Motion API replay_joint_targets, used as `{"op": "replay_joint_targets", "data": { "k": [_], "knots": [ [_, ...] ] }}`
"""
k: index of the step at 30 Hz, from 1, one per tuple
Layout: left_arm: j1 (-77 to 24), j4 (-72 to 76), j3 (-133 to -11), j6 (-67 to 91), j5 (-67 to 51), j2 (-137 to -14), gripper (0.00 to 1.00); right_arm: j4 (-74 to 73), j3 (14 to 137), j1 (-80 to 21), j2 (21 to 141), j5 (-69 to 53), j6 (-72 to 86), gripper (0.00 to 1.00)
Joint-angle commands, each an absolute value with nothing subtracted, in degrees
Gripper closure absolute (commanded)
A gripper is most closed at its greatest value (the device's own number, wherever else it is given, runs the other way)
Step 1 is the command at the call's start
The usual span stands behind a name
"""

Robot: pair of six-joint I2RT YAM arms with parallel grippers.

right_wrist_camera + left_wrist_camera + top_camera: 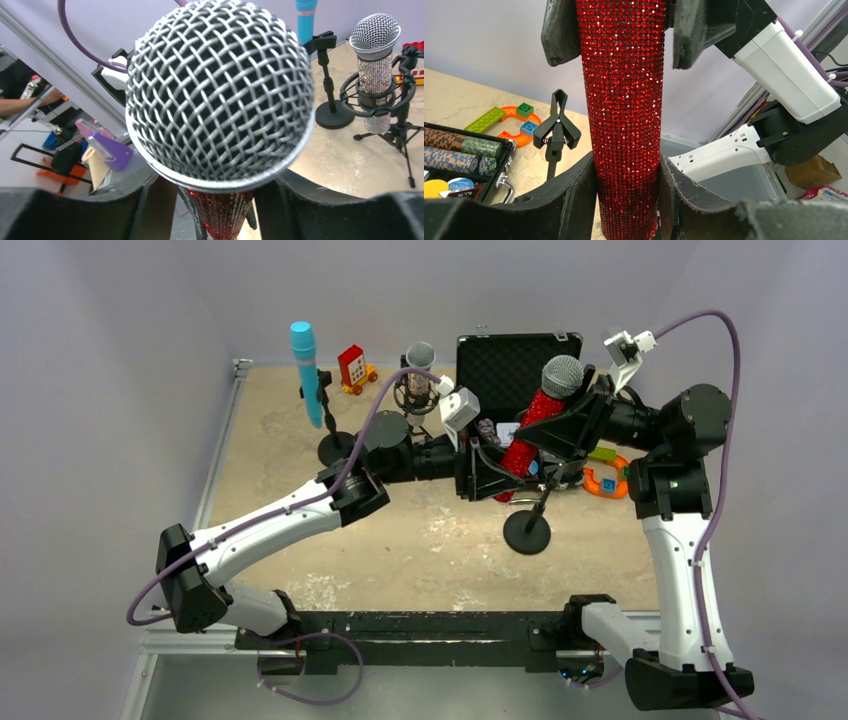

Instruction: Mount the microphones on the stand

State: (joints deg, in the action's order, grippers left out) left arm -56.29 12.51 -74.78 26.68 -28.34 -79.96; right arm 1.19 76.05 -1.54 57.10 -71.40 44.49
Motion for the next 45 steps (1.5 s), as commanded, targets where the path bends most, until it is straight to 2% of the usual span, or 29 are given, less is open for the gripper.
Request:
{"op": "replay_joint_targets", "data": {
  "k": [1,3,5,6,8,9,10,11,15,17,21,24,27,30,37,45],
  "knots": [
    [-56.27,15.23,-77.78,26.37,-28.56,-80.24,1.00,4.96,75.57,-1.85,56.63,-72.65,47.38,0.41],
    [-56.25,15.21,-77.70,26.37,-28.56,-80.24,1.00,5.14,75.12,-1.85,56.93,-72.16,48.01,0.35],
    [-56.25,15.21,-77.71,26.45,-28.56,-80.33,1.00,5.23,74.97,-1.89,57.04,-71.75,48.08,0.38],
    [-56.29,15.21,-77.73,26.54,-28.56,-80.33,1.00,5.36,74.89,-1.79,56.92,-71.56,48.08,0.50],
    [-56.25,15.06,-77.70,26.59,-28.63,-80.54,1.00,6.07,75.01,-1.82,56.66,-71.67,47.96,0.85],
    [-56.29,14.76,-77.82,26.75,-28.72,-80.65,1.00,5.79,75.16,-1.72,56.42,-71.90,47.42,0.95],
    [-56.19,14.16,-77.86,26.99,-28.69,-80.75,0.93,4.46,75.74,-1.63,56.08,-71.99,44.79,1.00],
    [-56.17,13.47,-77.69,27.07,-28.50,-80.65,0.81,1.68,76.73,-1.27,55.76,-71.53,41.34,1.00],
    [-54.58,13.33,-72.71,25.20,-27.79,-77.74,0.18,-14.12,82.32,3.17,54.34,-68.45,23.99,1.00],
    [-53.37,14.94,-67.94,21.77,-27.54,-74.79,0.02,-18.41,84.32,6.49,53.66,-68.92,17.80,1.00],
    [-53.01,19.02,-58.87,7.13,-27.66,-71.77,0.01,-25.09,89.02,12.40,53.17,-71.39,10.08,1.00],
    [-53.08,17.16,-59.05,-2.24,-27.90,-73.42,0.01,-28.23,93.42,15.72,53.62,-70.57,7.60,1.00],
    [-53.36,14.76,-63.63,-5.58,-29.13,-78.01,0.01,-32.67,98.69,17.66,54.80,-61.43,3.71,1.00],
    [-54.70,19.00,-66.54,-7.25,-30.23,-82.65,0.01,-35.97,102.17,18.27,55.98,-49.41,-1.23,1.00],
    [-56.96,22.80,-74.51,-10.21,-27.43,-92.13,0.01,-35.80,99.02,19.08,54.27,-34.62,-4.13,1.00],
    [-58.92,23.22,-80.22,-10.82,-22.23,-98.07,0.01,-34.39,92.13,23.31,54.25,-33.58,-4.82,1.00]
  ]
}}
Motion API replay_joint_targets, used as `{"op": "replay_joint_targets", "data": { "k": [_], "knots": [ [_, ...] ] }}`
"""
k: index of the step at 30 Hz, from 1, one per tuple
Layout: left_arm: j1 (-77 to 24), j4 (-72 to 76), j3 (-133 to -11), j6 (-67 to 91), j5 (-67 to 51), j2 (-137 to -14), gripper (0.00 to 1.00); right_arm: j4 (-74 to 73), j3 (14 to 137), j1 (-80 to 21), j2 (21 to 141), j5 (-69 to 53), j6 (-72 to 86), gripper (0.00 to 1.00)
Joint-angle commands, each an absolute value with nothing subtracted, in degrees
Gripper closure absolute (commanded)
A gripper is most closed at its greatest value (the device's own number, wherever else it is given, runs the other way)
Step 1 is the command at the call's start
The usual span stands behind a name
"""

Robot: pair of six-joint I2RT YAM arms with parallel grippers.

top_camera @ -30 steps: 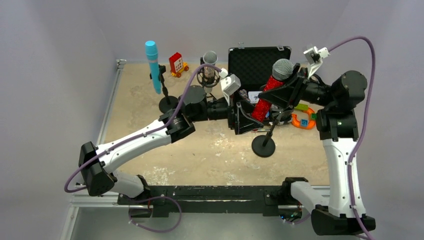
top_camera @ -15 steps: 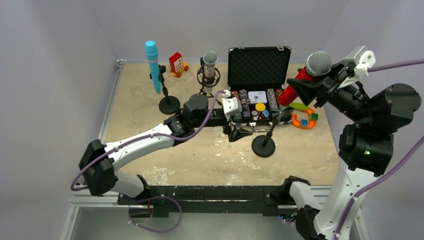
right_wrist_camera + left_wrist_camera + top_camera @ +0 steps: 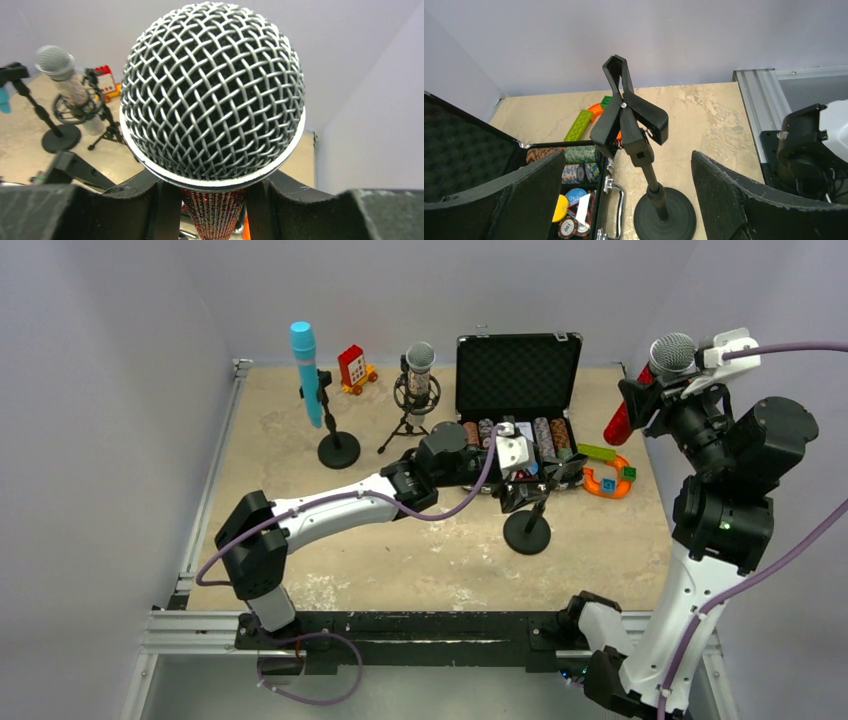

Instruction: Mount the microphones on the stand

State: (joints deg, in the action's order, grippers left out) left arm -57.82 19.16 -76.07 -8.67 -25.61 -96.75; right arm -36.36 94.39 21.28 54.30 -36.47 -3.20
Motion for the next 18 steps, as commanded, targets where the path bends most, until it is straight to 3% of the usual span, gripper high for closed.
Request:
{"op": "replay_joint_targets", "data": {
  "k": [1,10,18],
  "knots": [
    [-59.15,23.55,-80.59,-10.59,-20.95,-98.61,0.01,-34.43,91.39,23.73,54.37,-34.16,-5.15,1.00],
    [-60.32,25.78,-81.78,-6.57,-19.66,-101.51,0.01,-32.46,82.88,24.17,54.11,-39.33,-9.59,1.00],
    [-61.36,26.13,-83.36,-3.21,-14.66,-103.20,0.09,-29.56,76.93,24.17,55.54,-44.27,-12.19,1.00]
  ]
}}
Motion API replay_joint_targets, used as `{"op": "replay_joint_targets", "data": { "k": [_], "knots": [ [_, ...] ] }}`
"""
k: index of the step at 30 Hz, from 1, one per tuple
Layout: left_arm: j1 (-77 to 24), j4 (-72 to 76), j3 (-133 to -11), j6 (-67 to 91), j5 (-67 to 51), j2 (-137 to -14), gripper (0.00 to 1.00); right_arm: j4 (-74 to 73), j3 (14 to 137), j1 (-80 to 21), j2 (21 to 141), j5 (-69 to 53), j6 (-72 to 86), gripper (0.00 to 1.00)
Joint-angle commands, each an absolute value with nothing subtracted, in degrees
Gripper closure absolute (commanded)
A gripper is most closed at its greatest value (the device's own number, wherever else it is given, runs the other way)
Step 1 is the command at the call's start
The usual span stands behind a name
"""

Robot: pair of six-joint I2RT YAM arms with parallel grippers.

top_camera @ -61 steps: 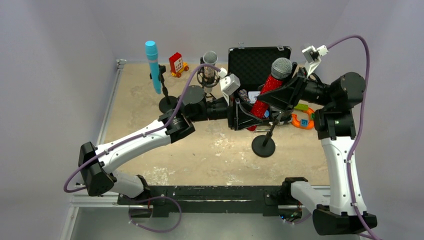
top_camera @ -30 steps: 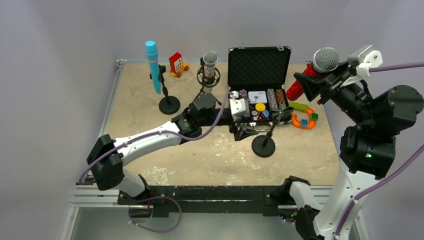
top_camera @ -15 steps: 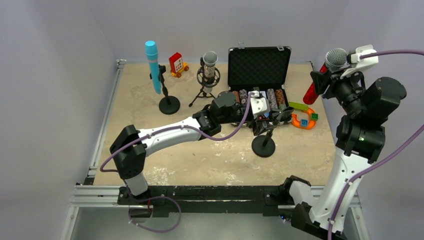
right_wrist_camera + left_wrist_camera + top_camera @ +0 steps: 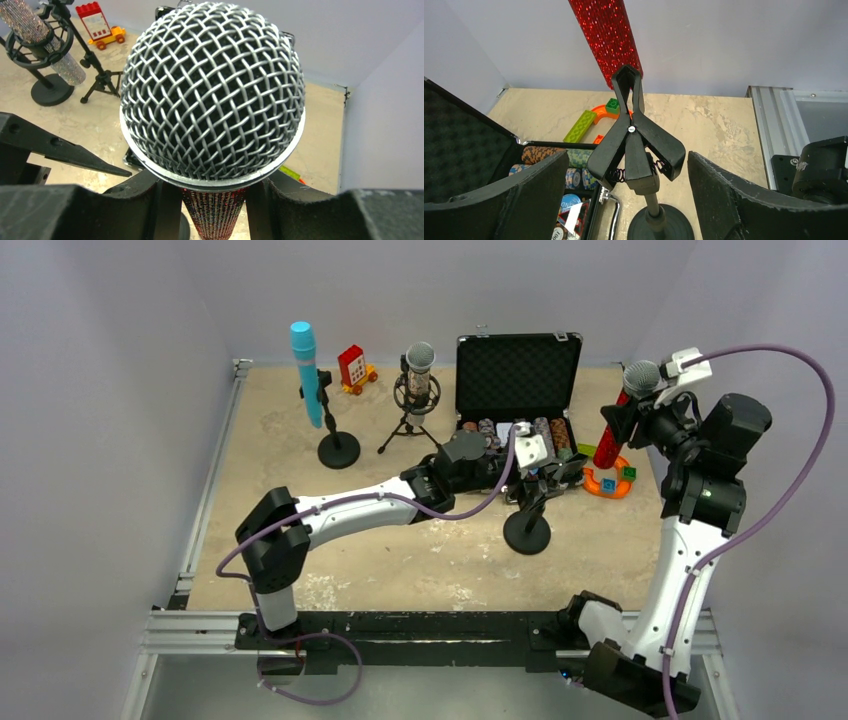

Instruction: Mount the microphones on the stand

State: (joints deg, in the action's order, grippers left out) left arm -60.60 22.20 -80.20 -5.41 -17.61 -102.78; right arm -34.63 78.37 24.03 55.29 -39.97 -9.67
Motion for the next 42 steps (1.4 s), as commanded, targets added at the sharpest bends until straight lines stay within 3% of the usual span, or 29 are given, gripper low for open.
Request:
{"op": "replay_joint_targets", "data": {
  "k": [1,10,12,15,18,26,39,41,42],
  "knots": [
    [-61.47,26.14,-83.47,-3.09,-14.08,-103.41,0.11,-28.90,76.07,24.21,55.47,-44.87,-12.21,1.00],
    [-61.96,24.57,-84.99,-1.18,-10.30,-104.15,0.31,-27.24,71.27,24.17,53.55,-48.82,-13.77,1.00],
    [-61.96,24.33,-85.06,-0.70,-10.22,-104.07,0.44,-27.24,69.85,24.18,52.56,-49.70,-14.37,1.00],
    [-61.97,22.76,-85.41,1.42,-8.94,-103.75,0.80,-27.41,68.16,24.18,50.65,-50.24,-15.01,1.00],
    [-61.96,21.66,-85.45,2.90,-7.98,-103.26,1.00,-27.69,67.04,24.17,49.00,-51.43,-15.37,1.00],
    [-62.05,21.53,-85.18,4.24,-9.67,-102.09,1.00,-27.11,65.81,24.00,48.80,-61.80,-10.91,1.00],
    [-62.14,21.45,-84.88,6.08,-10.65,-101.37,1.00,-25.79,60.84,17.31,48.04,-62.06,-12.94,1.00],
    [-62.14,21.36,-84.67,6.69,-10.05,-100.98,0.75,-26.60,61.04,17.25,47.84,-63.12,-13.74,0.99],
    [-62.14,21.13,-84.54,6.90,-10.09,-100.78,0.61,-26.56,61.14,17.26,47.75,-63.03,-13.81,0.90]
  ]
}}
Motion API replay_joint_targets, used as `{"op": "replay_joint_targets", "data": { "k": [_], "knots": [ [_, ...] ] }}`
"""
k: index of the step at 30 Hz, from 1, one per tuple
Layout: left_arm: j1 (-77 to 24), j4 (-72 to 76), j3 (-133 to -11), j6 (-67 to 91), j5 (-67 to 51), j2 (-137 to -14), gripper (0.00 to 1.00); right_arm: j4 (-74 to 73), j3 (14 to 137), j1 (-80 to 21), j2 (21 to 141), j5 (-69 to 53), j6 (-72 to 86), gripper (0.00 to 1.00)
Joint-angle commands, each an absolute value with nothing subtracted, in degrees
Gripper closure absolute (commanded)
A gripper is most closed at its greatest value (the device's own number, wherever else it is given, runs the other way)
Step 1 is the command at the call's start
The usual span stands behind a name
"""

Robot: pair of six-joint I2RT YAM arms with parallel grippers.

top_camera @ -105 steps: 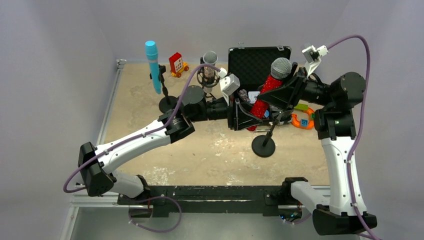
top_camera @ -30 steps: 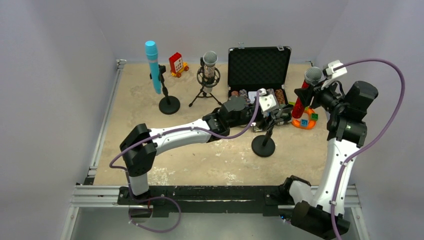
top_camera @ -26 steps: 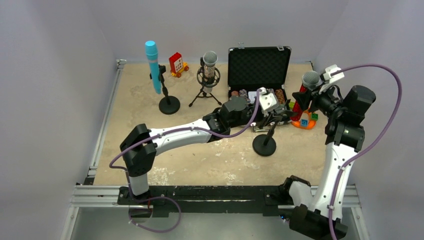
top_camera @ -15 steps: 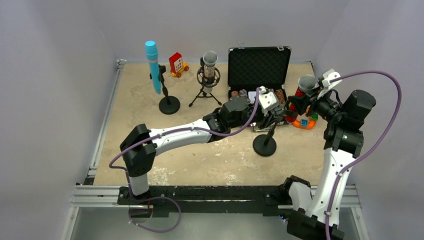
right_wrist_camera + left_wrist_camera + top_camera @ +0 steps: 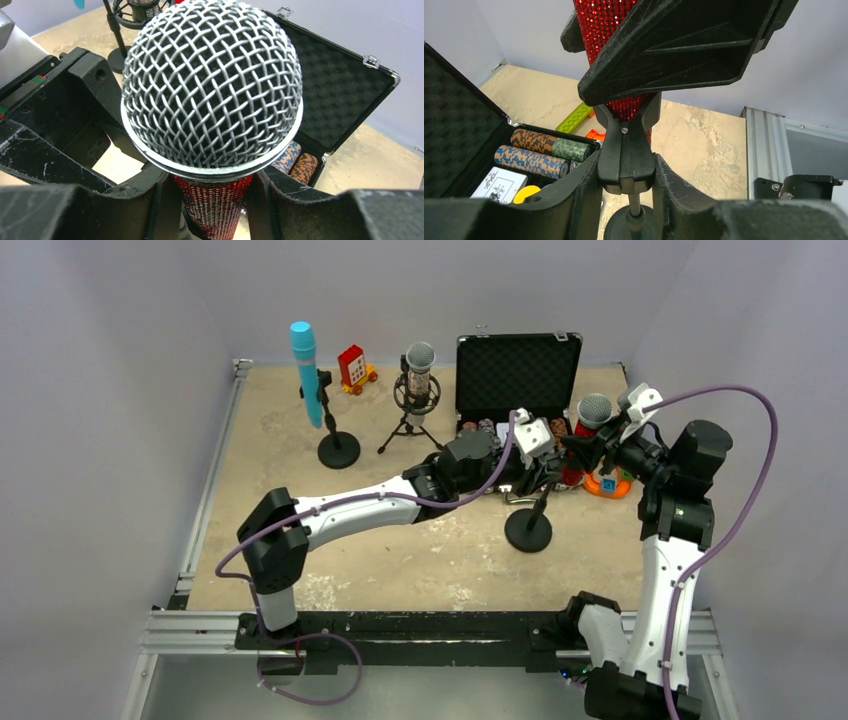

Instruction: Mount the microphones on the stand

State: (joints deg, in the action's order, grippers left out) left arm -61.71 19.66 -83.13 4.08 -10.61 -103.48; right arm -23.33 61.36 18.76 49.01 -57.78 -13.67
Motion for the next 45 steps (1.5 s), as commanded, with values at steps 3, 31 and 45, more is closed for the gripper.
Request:
{"op": "replay_joint_targets", "data": {
  "k": [3,31,45],
  "knots": [
    [-62.05,20.17,-84.36,7.53,-10.07,-99.73,0.28,-27.42,61.76,17.34,47.66,-62.10,-14.09,0.64],
    [-61.70,43.47,-66.96,3.55,-11.67,-104.10,0.26,-32.41,64.97,27.57,45.80,-64.09,-14.04,0.06],
    [-61.79,44.18,-74.47,2.32,-8.54,-111.63,0.58,-31.83,64.60,32.26,47.26,-68.24,-12.83,0.06]
  ]
}}
